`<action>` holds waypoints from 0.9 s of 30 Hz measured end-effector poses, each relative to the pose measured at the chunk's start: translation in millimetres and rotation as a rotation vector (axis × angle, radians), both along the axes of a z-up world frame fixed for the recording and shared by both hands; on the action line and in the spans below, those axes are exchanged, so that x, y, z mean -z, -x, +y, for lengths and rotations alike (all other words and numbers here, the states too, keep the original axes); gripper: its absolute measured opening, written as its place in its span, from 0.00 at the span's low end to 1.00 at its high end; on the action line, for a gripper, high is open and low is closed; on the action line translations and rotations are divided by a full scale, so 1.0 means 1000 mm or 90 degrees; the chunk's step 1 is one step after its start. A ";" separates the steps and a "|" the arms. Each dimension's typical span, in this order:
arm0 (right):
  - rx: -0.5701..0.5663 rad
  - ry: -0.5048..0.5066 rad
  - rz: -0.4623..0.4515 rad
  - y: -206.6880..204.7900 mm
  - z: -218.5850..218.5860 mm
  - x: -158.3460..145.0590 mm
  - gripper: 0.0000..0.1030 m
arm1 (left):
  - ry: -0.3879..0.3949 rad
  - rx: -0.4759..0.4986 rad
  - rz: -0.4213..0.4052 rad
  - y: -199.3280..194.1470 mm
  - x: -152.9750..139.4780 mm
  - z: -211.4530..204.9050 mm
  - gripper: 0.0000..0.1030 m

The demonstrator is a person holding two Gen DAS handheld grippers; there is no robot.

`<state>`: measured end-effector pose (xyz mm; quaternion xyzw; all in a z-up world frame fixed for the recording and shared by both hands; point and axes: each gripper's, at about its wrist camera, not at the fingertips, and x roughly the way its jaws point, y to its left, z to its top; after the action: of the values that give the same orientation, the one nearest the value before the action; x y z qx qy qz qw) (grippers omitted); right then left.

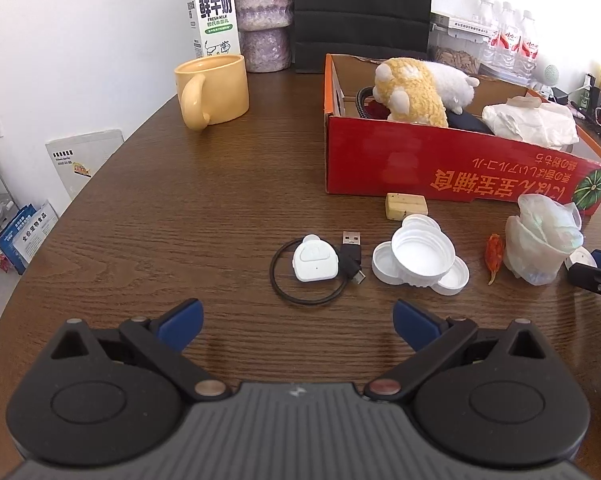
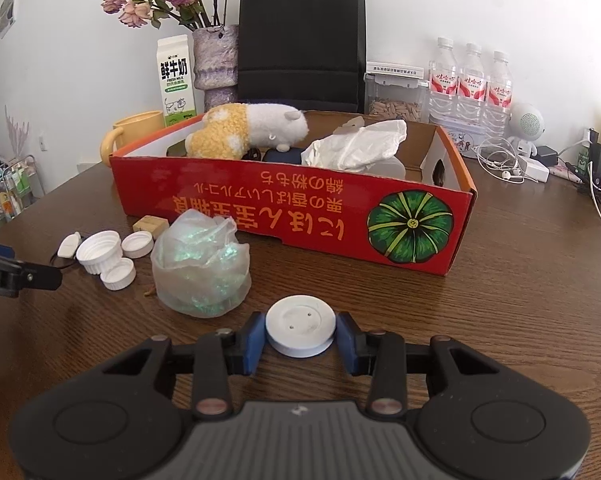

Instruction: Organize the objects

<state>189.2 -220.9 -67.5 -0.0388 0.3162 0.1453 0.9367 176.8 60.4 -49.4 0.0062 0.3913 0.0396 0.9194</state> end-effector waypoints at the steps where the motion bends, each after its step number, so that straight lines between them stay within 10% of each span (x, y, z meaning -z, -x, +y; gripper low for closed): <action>1: 0.000 0.000 0.000 -0.001 0.001 0.000 0.37 | 0.000 0.000 0.000 0.000 0.000 0.000 1.00; 23: 0.002 -0.007 -0.002 -0.015 0.001 0.002 0.37 | 0.009 0.000 0.006 -0.034 0.008 0.005 0.99; 27: 0.001 -0.007 -0.002 -0.015 0.001 0.002 0.37 | 0.020 -0.001 -0.013 -0.029 0.001 0.007 0.84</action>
<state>204.2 -220.0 -69.9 -0.0334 0.3137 0.1464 0.9376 205.6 67.7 -50.2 -0.0085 0.3823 0.0340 0.9234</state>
